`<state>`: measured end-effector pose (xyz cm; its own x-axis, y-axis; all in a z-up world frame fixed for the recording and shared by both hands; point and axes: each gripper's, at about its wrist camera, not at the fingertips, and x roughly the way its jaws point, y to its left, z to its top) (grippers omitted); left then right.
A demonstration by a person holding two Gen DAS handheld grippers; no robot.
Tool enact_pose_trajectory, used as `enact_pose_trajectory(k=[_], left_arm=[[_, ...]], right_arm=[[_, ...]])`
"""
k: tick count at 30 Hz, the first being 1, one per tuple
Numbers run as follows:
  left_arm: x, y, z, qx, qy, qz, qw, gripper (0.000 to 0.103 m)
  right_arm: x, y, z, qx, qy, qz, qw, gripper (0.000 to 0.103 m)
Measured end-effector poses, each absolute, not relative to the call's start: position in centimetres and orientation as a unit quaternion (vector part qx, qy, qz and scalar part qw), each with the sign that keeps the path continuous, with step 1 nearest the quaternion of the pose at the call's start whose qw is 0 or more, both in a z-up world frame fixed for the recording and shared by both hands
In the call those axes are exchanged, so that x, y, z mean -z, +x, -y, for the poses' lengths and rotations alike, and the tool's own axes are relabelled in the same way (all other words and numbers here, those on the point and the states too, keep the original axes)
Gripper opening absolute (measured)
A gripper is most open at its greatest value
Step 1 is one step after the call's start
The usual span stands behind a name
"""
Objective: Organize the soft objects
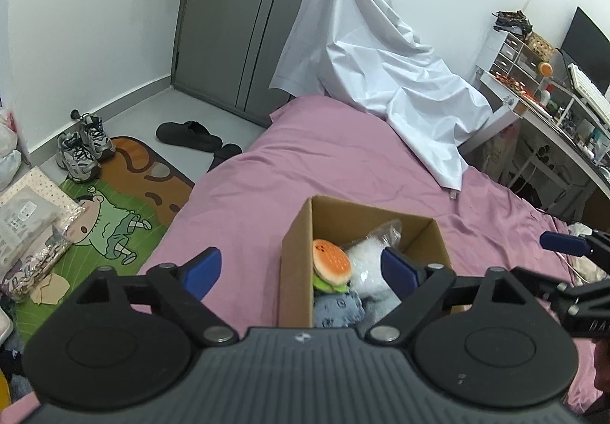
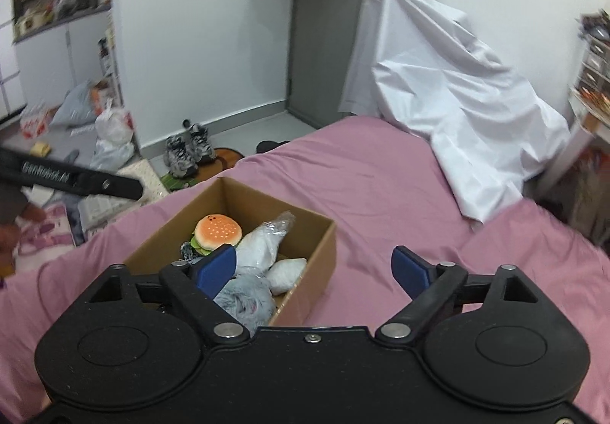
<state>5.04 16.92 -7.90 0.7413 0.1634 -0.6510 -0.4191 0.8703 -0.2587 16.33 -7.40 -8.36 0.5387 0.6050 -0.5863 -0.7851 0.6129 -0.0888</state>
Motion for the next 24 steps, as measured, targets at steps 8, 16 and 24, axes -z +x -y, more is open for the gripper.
enact_pose_trajectory(k=[8,16,24], left_arm=[[5.9,3.1,-15.2,-0.148,-0.194,-0.333,0.911,0.1],[4.4,1.0,-13.7,-0.134,-0.194,-0.356,0.904,0.102],[3.2,-0.4,-10.9,-0.126,-0.18,-0.37,0.903,0.102]], right_arm=[[6.4,15.6,11.6,-0.38,-0.104,-0.284,0.874,0.103],[4.6,14.4,14.9,-0.379,-0.085,-0.302,0.871,0.103],[3.8,13.2,17.8,-0.368,-0.072,-0.326,0.868,0.103]])
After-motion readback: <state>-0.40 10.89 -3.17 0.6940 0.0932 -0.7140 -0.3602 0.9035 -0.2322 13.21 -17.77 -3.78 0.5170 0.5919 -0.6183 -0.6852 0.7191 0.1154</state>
